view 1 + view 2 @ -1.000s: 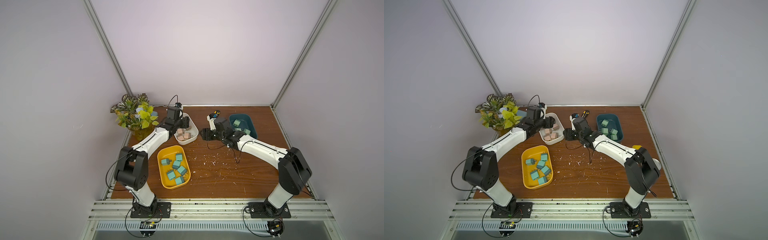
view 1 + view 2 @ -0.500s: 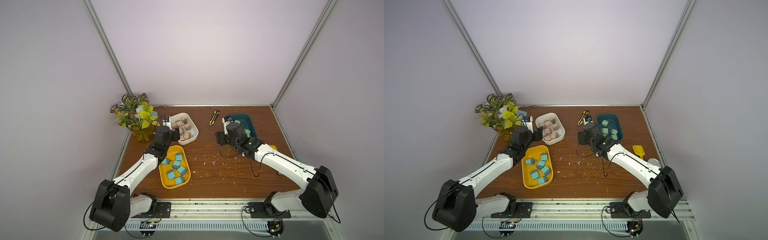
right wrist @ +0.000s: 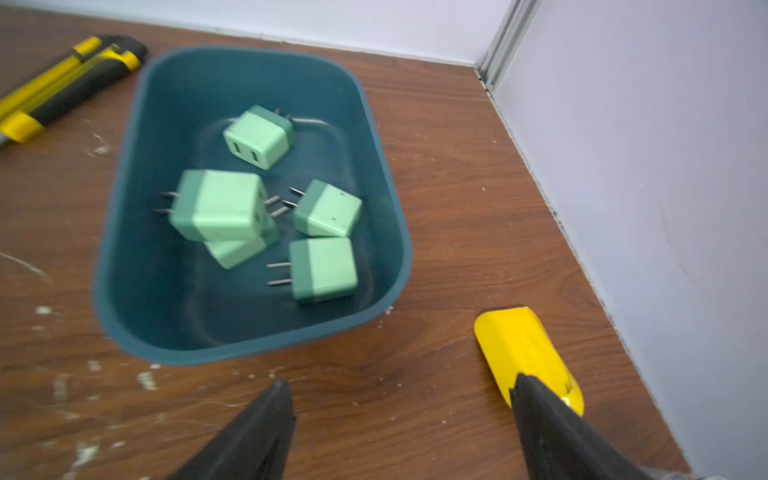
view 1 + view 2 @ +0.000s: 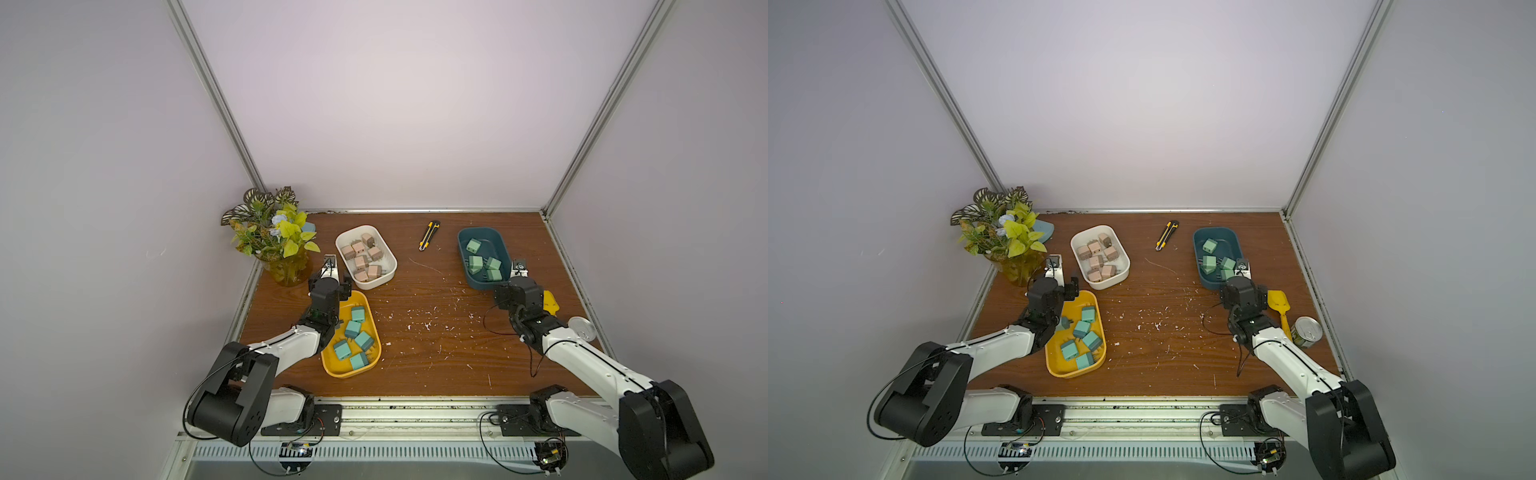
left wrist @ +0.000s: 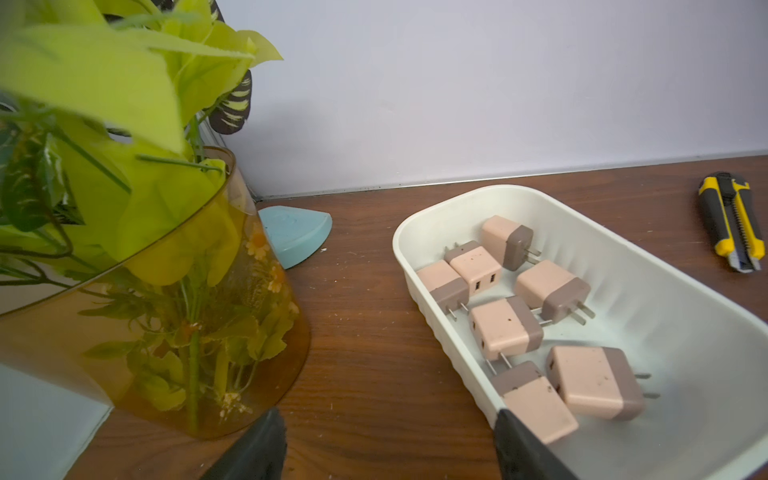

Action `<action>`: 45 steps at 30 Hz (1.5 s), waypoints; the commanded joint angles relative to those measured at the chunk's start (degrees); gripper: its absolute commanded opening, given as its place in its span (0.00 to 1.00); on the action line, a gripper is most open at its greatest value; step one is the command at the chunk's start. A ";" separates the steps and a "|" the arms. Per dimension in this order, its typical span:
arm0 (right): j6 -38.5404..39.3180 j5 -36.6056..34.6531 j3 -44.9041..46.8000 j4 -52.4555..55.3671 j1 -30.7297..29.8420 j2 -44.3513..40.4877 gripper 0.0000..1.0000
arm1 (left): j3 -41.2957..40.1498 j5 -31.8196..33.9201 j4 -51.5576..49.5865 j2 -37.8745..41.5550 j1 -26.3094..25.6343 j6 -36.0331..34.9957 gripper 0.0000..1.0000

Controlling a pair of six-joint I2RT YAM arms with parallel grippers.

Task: Place the plugs by color into the storage box
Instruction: Reset both arms

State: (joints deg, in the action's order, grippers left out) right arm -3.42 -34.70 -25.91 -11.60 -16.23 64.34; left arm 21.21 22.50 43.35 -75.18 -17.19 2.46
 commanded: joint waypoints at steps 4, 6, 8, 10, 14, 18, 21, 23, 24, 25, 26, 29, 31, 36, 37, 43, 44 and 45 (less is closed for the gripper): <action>7.50 3.28 8.67 -26.98 5.63 2.10 0.89 | -5.51 -3.26 18.12 0.05 1.69 -7.04 0.85; 10.30 10.69 15.35 -40.84 6.78 3.57 0.89 | -5.21 -5.43 19.14 -0.74 2.04 -8.70 0.85; 11.43 14.18 16.70 -44.68 7.03 4.75 0.89 | -4.78 -8.04 19.03 -1.19 2.45 -9.84 0.86; 12.62 17.28 15.77 -45.17 7.91 6.17 0.89 | -4.86 -10.24 19.09 -1.06 2.69 -10.53 0.86; 12.96 20.73 13.19 -44.97 10.01 9.76 0.88 | -4.42 -4.29 15.81 -0.13 2.75 -8.46 0.87; 12.47 22.17 9.81 -41.14 10.20 12.39 0.86 | -4.20 -3.48 12.16 -1.06 2.70 -6.99 0.88; 13.24 27.09 9.97 -41.14 10.25 11.96 0.86 | -5.21 -4.07 14.28 -3.17 2.85 -6.90 0.90; 13.44 27.87 10.17 -41.14 10.25 11.94 0.86 | -6.20 -4.55 18.31 -5.58 3.20 -8.95 0.91; 13.82 28.61 10.11 -41.29 10.25 11.88 0.86 | -7.23 -6.17 21.85 -6.95 3.62 -10.44 0.92; 14.47 29.80 10.33 -41.64 10.22 11.87 0.86 | -7.65 -7.49 22.87 -7.27 3.76 -11.79 0.92; 14.80 31.26 10.48 -41.96 10.25 11.80 0.86 | -8.53 -9.84 24.19 -7.22 4.24 -12.61 0.92; 14.23 35.50 10.56 -41.79 10.25 11.38 0.86 | -10.80 -13.45 29.74 -8.11 6.71 -12.06 0.93; 14.05 35.32 10.51 -41.63 10.18 11.48 0.86 | -10.40 -18.71 28.36 -7.59 9.88 -9.85 0.94; 12.73 36.97 7.70 -40.13 13.49 14.26 0.86 | -8.28 -28.86 27.20 -10.51 16.87 -4.78 0.93; 12.48 38.02 6.93 -39.24 14.08 14.77 0.86 | -8.36 -29.20 28.41 -11.25 17.09 -4.58 0.94; 11.92 41.79 10.72 -43.96 14.56 12.22 0.85 | -11.08 -23.23 35.89 -14.25 17.10 -2.36 0.95; 11.50 40.78 12.06 -45.56 14.64 11.26 0.85 | -11.05 -23.16 35.65 -13.98 17.10 -2.46 0.96; 10.94 40.13 13.18 -46.92 14.91 10.44 0.85 | -10.49 -22.76 33.24 -13.34 17.09 -2.06 0.96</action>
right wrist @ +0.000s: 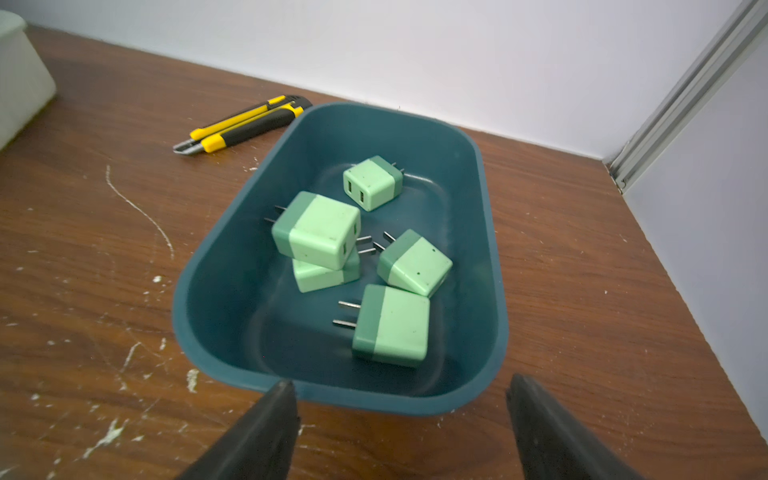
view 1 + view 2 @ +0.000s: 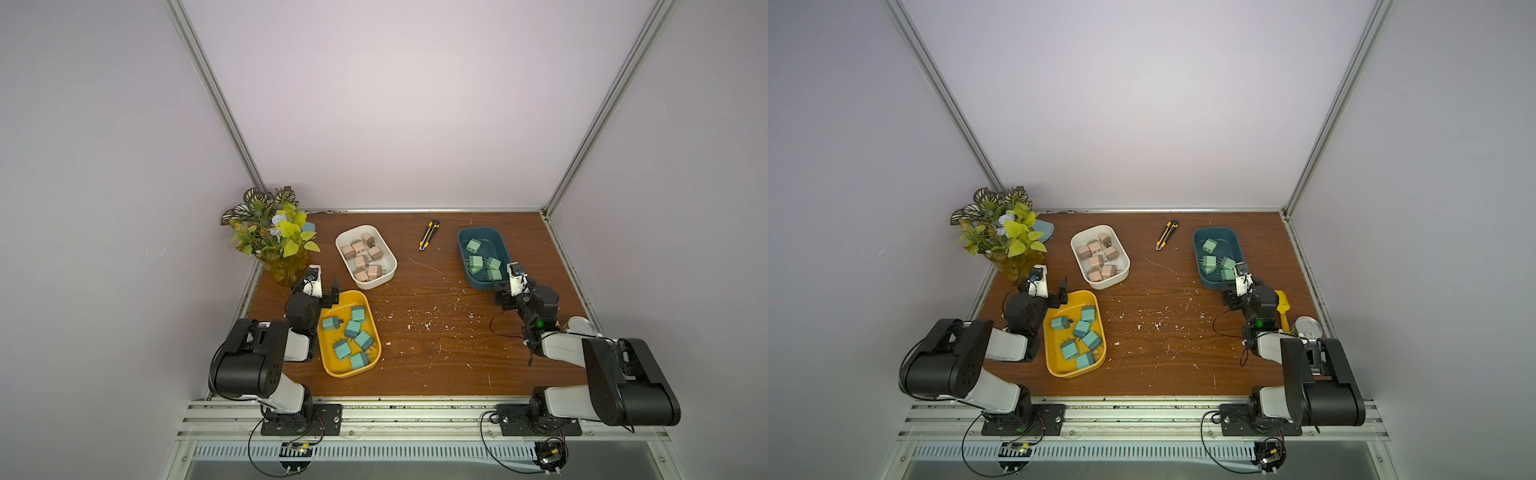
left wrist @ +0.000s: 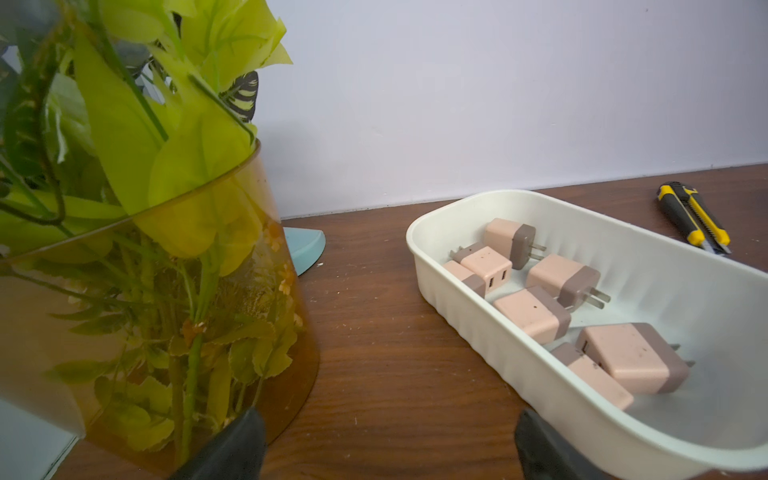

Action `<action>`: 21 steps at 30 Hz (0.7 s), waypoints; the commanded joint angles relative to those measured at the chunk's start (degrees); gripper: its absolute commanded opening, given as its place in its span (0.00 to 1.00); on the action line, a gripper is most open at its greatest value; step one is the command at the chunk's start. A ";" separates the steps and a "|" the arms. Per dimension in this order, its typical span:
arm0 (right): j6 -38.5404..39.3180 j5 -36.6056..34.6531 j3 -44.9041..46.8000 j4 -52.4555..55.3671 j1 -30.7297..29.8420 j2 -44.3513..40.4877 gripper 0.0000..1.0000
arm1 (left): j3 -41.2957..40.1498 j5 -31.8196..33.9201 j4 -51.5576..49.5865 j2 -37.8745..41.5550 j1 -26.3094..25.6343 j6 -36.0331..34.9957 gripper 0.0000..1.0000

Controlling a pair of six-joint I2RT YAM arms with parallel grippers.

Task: Place the plugs by color into the storage box
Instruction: Reset both arms

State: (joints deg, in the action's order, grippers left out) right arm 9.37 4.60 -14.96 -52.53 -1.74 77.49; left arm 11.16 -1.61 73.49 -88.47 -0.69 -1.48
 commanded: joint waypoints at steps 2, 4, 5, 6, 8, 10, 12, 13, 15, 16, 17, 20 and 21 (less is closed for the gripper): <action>-2.87 2.25 3.27 -7.67 1.44 -3.42 0.85 | 0.04 2.12 2.93 -0.47 0.60 2.11 0.96; -4.93 5.79 4.51 -12.50 1.52 -2.46 0.85 | -0.07 2.57 3.81 -0.71 0.60 2.05 0.97; -5.00 8.38 4.81 -15.03 1.26 -0.96 0.85 | 0.01 3.53 3.47 -0.65 0.60 2.29 1.00; -2.88 7.45 5.03 -16.56 -0.11 0.64 0.84 | 0.09 4.28 3.47 -0.81 0.60 2.71 0.98; -2.62 4.26 5.68 -22.40 -0.99 5.01 0.85 | 0.09 4.66 3.42 -0.80 0.60 2.85 0.98; -4.55 2.44 5.66 -28.95 -0.67 10.62 0.85 | 0.10 4.68 3.48 -0.68 0.52 2.85 0.99; -6.04 0.79 3.29 -22.45 0.20 9.84 0.85 | 0.09 4.68 3.48 -0.66 0.56 2.81 0.99; -6.76 -1.66 1.53 -17.39 0.28 8.84 0.85 | 0.09 4.68 3.44 -0.67 0.58 2.87 0.99; -8.89 -5.51 1.61 -20.45 0.33 10.48 0.89 | 0.09 4.68 3.50 -0.66 0.53 2.86 0.99; -9.45 -6.82 1.67 -20.42 0.41 10.34 0.93 | 0.01 4.69 3.42 -0.62 0.59 2.86 0.99; -9.54 -7.10 1.41 -19.35 0.42 10.07 0.99 | 0.00 4.68 3.55 -0.65 0.60 2.82 0.99; -9.37 -7.07 1.25 -18.42 0.34 9.78 0.99 | 0.00 4.73 3.44 -0.68 0.60 2.84 0.99; -9.36 -7.10 1.23 -18.28 0.30 9.70 1.00 | 0.00 4.68 3.47 -0.71 0.60 2.81 0.99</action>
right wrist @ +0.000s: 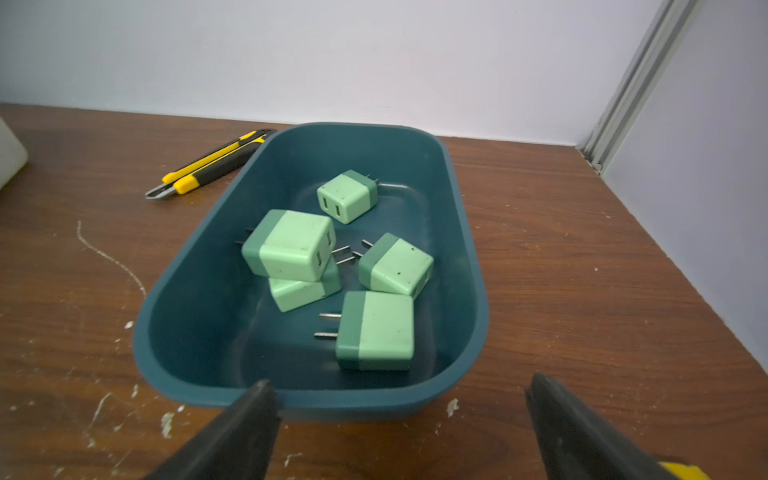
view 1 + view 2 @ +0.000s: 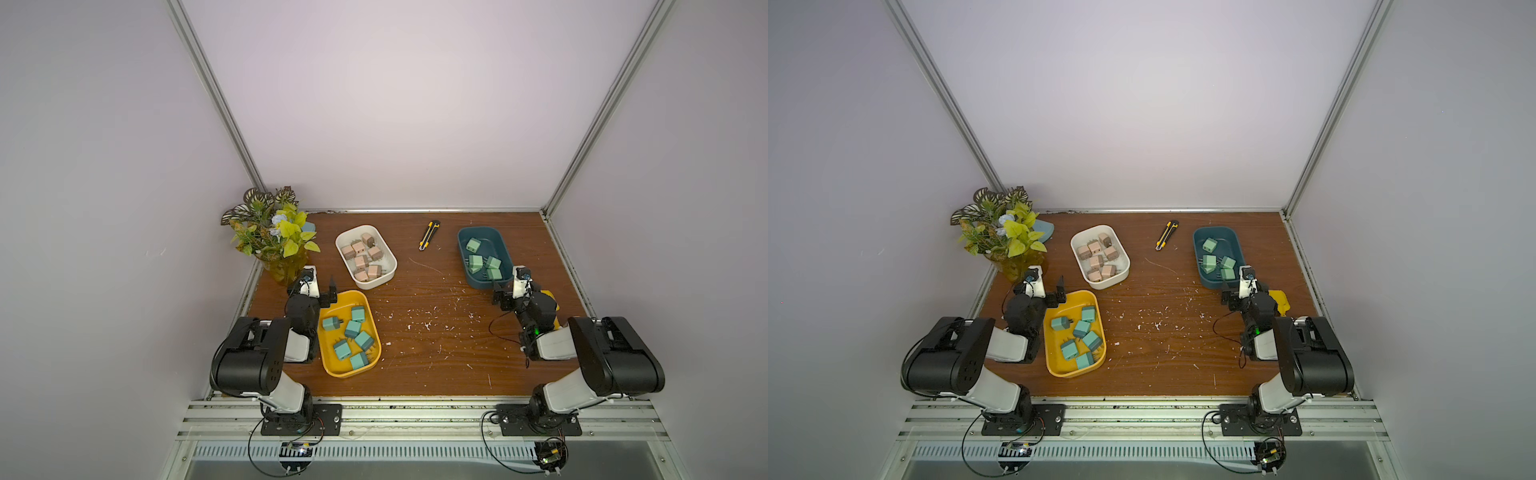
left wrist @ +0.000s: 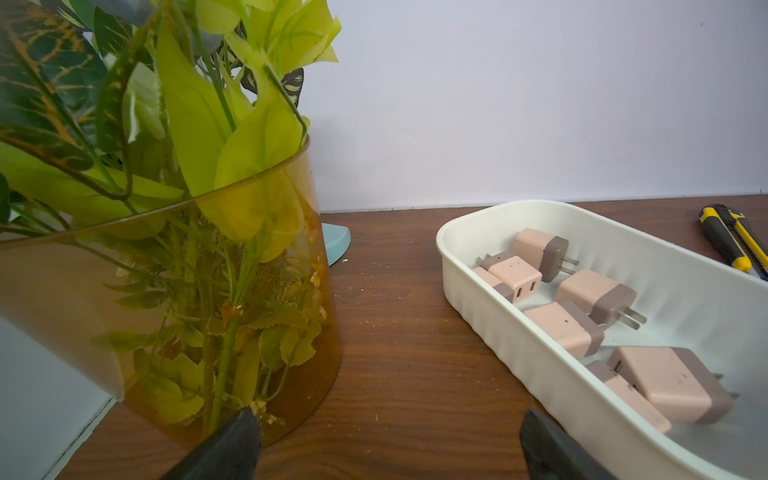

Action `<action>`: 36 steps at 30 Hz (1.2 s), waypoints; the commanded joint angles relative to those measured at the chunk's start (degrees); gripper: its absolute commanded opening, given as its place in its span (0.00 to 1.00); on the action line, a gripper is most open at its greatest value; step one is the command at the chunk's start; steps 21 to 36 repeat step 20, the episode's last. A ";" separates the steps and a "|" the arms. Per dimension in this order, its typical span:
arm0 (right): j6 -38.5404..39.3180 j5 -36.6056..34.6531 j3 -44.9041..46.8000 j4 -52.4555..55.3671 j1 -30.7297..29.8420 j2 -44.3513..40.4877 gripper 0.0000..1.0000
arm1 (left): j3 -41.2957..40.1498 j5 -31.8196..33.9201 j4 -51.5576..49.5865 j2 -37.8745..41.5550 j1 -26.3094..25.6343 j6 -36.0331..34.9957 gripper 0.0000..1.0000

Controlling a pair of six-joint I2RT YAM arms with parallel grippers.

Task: Place the plugs by color into the storage box
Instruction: Reset both arms

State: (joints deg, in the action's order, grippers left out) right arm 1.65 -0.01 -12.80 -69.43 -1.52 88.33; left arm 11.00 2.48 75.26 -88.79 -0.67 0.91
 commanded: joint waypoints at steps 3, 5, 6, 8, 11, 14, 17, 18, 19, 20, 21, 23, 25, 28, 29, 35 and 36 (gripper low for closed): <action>-1.61 -2.41 -0.89 -1.47 0.10 -1.22 1.00 | 0.14 0.55 1.72 -0.33 0.58 0.43 0.99; -1.58 -2.44 -0.90 -1.41 0.11 -1.15 1.00 | 0.23 0.60 1.75 -0.33 0.53 0.43 0.99; -1.63 -2.43 -0.88 -1.44 0.05 -1.21 0.99 | 0.20 0.60 1.70 -0.40 0.57 0.43 0.99; -1.61 -2.44 -0.83 -1.43 0.10 -1.23 1.00 | 0.25 0.57 1.63 -0.50 0.57 0.43 0.99; -1.51 -2.42 -0.88 -1.41 0.11 -1.24 0.99 | 0.55 0.68 1.21 -0.54 0.58 0.40 0.99; -1.55 -2.44 -0.85 -1.41 0.11 -1.23 1.00 | 0.83 0.68 0.87 -0.61 0.58 0.47 0.99; -1.56 -2.45 -0.80 -1.53 0.03 -1.27 0.99 | 0.91 0.77 0.68 -0.68 0.49 0.47 0.99; -1.43 -2.50 -0.79 -1.62 0.02 -1.32 1.00 | 0.84 0.94 0.70 -0.65 0.38 0.36 0.99; -1.39 -2.73 -0.69 -1.62 -0.04 -1.38 1.00 | 0.77 1.11 0.87 -0.50 0.24 0.34 0.99; -1.39 -2.85 -0.74 -1.54 -0.15 -1.33 1.00 | 0.27 1.55 1.31 -0.27 0.13 0.25 0.99; -1.39 -2.85 -0.74 -1.54 -0.15 -1.33 1.00 | 0.27 1.55 1.31 -0.27 0.13 0.25 0.99; -1.39 -2.85 -0.74 -1.54 -0.15 -1.33 1.00 | 0.27 1.55 1.31 -0.27 0.13 0.25 0.99; -1.39 -2.85 -0.74 -1.54 -0.15 -1.33 1.00 | 0.27 1.55 1.31 -0.27 0.13 0.25 0.99; -1.39 -2.85 -0.74 -1.54 -0.15 -1.33 1.00 | 0.27 1.55 1.31 -0.27 0.13 0.25 0.99; -1.39 -2.85 -0.74 -1.54 -0.15 -1.33 1.00 | 0.27 1.55 1.31 -0.27 0.13 0.25 0.99; -1.39 -2.85 -0.74 -1.54 -0.15 -1.33 1.00 | 0.27 1.55 1.31 -0.27 0.13 0.25 0.99; -1.39 -2.85 -0.74 -1.54 -0.15 -1.33 1.00 | 0.27 1.55 1.31 -0.27 0.13 0.25 0.99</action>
